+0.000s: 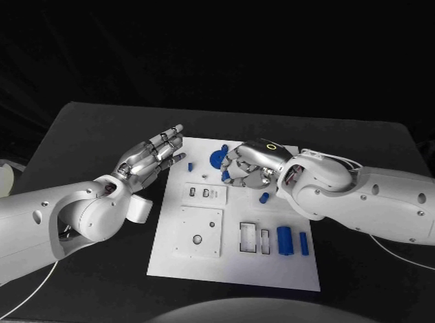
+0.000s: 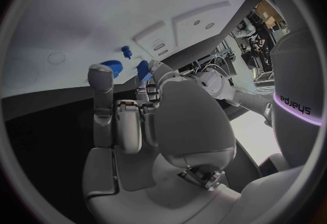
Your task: Assemble the parts on the task board
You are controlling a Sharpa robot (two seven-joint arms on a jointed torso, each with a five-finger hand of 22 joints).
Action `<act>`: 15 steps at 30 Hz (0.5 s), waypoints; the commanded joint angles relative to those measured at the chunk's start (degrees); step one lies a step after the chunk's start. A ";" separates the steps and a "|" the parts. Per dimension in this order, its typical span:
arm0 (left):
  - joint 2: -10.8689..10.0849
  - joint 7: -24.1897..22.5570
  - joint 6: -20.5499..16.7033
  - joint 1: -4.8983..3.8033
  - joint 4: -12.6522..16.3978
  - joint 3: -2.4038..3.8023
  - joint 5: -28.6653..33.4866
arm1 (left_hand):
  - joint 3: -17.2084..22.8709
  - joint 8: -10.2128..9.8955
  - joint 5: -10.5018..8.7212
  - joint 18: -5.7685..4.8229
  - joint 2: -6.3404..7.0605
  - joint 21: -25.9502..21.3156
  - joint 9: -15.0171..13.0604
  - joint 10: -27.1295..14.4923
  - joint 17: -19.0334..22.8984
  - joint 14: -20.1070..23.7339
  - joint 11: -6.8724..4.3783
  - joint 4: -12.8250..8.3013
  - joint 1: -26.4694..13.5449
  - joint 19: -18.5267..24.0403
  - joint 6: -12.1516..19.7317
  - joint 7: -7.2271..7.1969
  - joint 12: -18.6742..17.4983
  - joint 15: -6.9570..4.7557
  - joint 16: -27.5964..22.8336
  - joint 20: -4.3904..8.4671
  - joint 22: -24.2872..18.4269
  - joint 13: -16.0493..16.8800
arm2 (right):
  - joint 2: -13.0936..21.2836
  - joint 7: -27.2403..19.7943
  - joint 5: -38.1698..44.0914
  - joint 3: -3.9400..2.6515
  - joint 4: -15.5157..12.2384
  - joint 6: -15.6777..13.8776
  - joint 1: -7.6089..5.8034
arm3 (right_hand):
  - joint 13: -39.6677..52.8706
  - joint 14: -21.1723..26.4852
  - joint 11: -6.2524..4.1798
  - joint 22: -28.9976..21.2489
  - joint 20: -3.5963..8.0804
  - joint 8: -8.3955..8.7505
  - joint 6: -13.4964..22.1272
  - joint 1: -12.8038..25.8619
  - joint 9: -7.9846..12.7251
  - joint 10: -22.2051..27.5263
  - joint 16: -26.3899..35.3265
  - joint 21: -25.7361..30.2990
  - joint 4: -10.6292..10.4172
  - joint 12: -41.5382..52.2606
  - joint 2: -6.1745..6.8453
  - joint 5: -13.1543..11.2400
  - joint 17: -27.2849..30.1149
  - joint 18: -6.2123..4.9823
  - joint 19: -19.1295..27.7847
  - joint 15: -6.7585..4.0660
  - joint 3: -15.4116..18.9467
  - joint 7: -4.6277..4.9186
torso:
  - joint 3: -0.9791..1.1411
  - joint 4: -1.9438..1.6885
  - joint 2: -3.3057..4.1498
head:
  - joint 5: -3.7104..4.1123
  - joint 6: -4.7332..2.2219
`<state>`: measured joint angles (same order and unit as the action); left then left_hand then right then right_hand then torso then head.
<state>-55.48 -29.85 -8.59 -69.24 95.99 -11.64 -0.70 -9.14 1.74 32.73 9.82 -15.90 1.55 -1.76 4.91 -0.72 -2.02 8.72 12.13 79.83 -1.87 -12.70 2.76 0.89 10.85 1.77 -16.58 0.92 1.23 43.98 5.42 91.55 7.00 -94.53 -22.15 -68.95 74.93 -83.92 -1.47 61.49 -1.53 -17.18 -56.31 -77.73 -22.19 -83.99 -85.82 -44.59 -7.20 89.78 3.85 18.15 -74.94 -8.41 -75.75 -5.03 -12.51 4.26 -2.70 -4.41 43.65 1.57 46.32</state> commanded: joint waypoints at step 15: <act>0.50 -0.17 1.74 -0.01 -0.13 0.03 0.03 | 0.19 0.19 0.35 -0.04 -0.09 0.27 -0.07 0.35 -0.08 -0.01 0.47 -0.63 0.76 -0.26 -0.09 0.49 0.30 0.51 0.28 -0.19 0.06 0.11 | -4.50 3.49 4.54 -0.06 1.98 7.49 2.55 | 15.07 -4.97 0.46 -0.17 -0.15 -1.85 -1.37 0.57 -2.69 -6.01 0.05 0.59 -0.06 0.22 0.31 0.18 -10.27 -0.08 -0.12 0.43 -0.06 -1.08 | 0.02 0.09 0.05 | -0.24 0.76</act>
<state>-55.14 -29.75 -8.28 -69.24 95.85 -11.64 -0.70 -8.92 1.74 32.73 9.81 -16.12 1.55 -1.76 5.12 -0.71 -2.02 8.92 11.91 80.05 -1.87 -12.70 2.76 0.89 10.85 1.77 -16.58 0.91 1.29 39.55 7.62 94.74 6.76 -92.82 -17.32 -66.72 74.92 -83.92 -1.46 61.42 -1.53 -17.21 -56.30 -77.50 -22.19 -83.99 -85.82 -44.24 -7.20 89.78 4.09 18.04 -74.93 -8.41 -75.74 -5.03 -12.50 4.25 -2.70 -4.25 43.67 1.31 46.92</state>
